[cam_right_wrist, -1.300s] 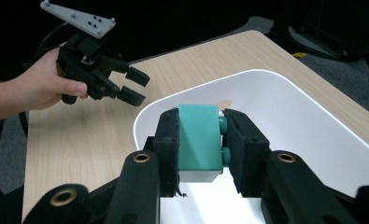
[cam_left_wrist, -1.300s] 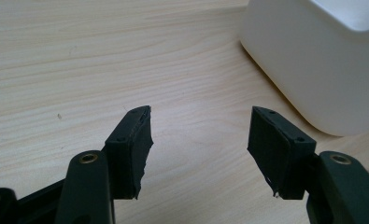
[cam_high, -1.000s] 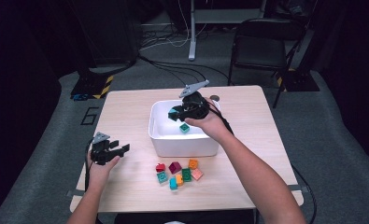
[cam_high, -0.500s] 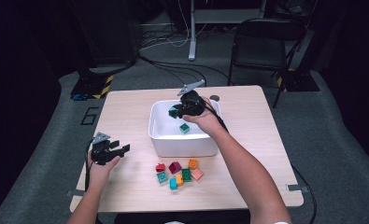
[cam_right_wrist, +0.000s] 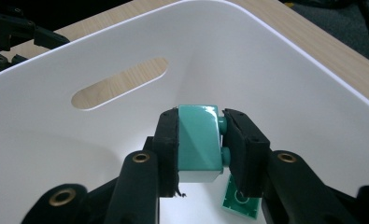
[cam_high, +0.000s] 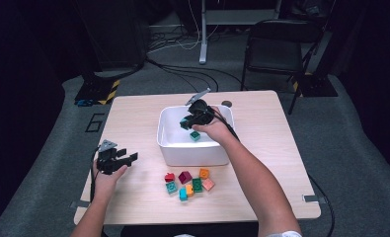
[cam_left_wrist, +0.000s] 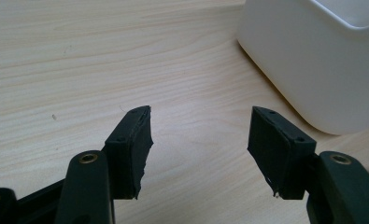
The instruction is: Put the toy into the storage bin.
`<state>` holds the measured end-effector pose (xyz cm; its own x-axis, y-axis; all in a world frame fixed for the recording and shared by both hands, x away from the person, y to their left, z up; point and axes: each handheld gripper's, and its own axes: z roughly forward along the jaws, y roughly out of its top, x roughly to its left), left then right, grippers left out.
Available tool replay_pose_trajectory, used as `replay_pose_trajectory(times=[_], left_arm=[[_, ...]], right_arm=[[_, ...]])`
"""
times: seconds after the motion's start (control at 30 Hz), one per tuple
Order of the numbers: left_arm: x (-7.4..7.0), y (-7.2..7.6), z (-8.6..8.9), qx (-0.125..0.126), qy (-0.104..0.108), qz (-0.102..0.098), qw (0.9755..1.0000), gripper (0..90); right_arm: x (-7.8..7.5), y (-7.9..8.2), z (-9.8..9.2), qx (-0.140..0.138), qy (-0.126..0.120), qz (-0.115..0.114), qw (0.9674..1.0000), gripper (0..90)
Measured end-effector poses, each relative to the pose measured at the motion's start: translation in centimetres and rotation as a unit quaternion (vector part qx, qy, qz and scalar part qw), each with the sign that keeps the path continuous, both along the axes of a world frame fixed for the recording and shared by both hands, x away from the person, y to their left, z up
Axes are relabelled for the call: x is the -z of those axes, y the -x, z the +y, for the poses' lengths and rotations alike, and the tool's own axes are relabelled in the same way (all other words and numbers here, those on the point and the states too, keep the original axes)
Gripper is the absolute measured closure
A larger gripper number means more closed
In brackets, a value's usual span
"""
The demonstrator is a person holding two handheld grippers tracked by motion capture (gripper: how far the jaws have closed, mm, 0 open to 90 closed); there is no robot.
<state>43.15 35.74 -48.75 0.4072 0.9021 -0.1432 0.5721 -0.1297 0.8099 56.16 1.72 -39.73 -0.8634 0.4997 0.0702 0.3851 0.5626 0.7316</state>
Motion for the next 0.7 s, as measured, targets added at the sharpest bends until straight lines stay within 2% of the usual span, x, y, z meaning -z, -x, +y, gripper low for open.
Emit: replay_pose_trajectory(times=[0.13, 0.3, 0.47, 0.63, 0.7], left_arm=[[0.0, 0.0, 0.0, -0.002, 0.002, -0.002, 1.0000, 39.3], [0.0, 0.0, 0.0, -0.003, 0.001, -0.002, 1.0000, 39.2], [0.0, 0.0, 0.0, -0.001, -0.001, 0.002, 1.0000, 39.1], [0.0, 0.0, 0.0, -0.002, -0.002, 0.005, 1.0000, 38.9], [0.1, 0.0, 0.0, -0.003, -0.004, 0.005, 1.0000, 38.9]], right_arm=[[0.0, 0.1, 0.2, -0.002, -0.006, 0.003, 1.0000, 58.5], [-0.4, 0.4, 0.0, -0.001, -0.005, 0.003, 1.0000, 57.9], [-1.6, 1.3, -0.4, -0.002, -0.016, -0.014, 0.9998, 54.8], [-3.3, 2.7, -1.1, -0.002, -0.039, -0.032, 0.9987, 52.8], [-3.9, 3.3, -1.3, 0.000, -0.042, -0.033, 0.9986, 51.9]])
